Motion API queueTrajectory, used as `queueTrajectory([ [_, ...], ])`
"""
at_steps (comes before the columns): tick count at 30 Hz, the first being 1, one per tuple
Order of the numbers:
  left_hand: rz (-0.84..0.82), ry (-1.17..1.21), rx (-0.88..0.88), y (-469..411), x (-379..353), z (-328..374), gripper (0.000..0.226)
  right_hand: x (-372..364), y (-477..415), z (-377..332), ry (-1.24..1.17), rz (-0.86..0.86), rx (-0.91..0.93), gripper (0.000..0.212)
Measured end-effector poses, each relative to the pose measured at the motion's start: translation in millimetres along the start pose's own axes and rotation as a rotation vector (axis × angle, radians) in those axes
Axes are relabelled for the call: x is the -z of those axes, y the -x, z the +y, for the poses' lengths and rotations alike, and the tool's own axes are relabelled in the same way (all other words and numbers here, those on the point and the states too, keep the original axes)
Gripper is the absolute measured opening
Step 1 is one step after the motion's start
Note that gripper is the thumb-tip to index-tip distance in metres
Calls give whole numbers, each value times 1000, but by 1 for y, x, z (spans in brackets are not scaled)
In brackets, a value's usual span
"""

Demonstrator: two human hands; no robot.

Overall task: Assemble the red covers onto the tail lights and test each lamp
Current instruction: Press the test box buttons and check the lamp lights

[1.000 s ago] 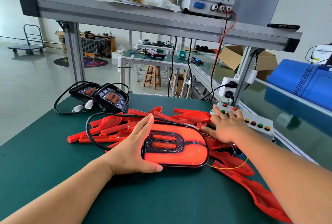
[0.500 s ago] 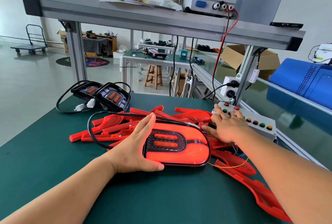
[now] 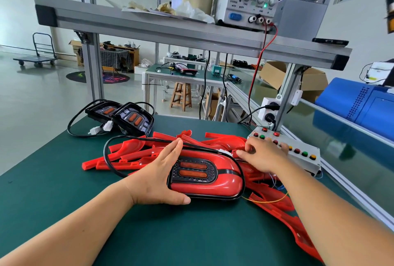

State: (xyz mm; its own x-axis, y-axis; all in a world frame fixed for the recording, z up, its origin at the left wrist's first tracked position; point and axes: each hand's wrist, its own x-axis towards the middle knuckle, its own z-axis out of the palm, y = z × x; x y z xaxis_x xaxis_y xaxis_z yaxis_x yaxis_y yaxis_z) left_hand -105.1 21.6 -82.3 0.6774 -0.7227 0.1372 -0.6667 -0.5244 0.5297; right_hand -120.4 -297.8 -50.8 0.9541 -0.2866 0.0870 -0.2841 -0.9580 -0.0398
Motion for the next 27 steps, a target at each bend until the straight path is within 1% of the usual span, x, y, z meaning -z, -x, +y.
queueTrajectory([
  [1,-12,-8,2,0,2,1,133,0,4,-3,-59,24,26,37],
  [5,13,-18,24,0,6,3,135,-12,15,-12,-245,-21,87,11],
  [6,36,-22,27,0,7,4,132,-15,17,-14,-270,-14,82,14],
  [7,65,-23,24,-1,7,6,127,-18,19,-16,-278,1,77,19],
  [9,138,-18,16,-5,9,9,109,-23,19,-18,-283,60,76,22],
  [11,190,-19,15,-10,13,13,95,-25,20,-19,-322,152,68,17],
  [14,221,-87,-6,-24,17,19,70,-22,23,-23,-346,294,63,11],
  [17,205,-166,-27,-48,19,32,58,-18,24,-28,-375,371,116,13],
  [21,175,-217,-34,-91,20,53,53,-16,28,-29,-484,388,175,13],
  [24,87,-241,-26,-116,19,62,56,-17,32,-29,-557,406,211,11],
  [27,8,-232,-74,-128,15,67,52,-17,32,-29,-571,430,231,10],
])
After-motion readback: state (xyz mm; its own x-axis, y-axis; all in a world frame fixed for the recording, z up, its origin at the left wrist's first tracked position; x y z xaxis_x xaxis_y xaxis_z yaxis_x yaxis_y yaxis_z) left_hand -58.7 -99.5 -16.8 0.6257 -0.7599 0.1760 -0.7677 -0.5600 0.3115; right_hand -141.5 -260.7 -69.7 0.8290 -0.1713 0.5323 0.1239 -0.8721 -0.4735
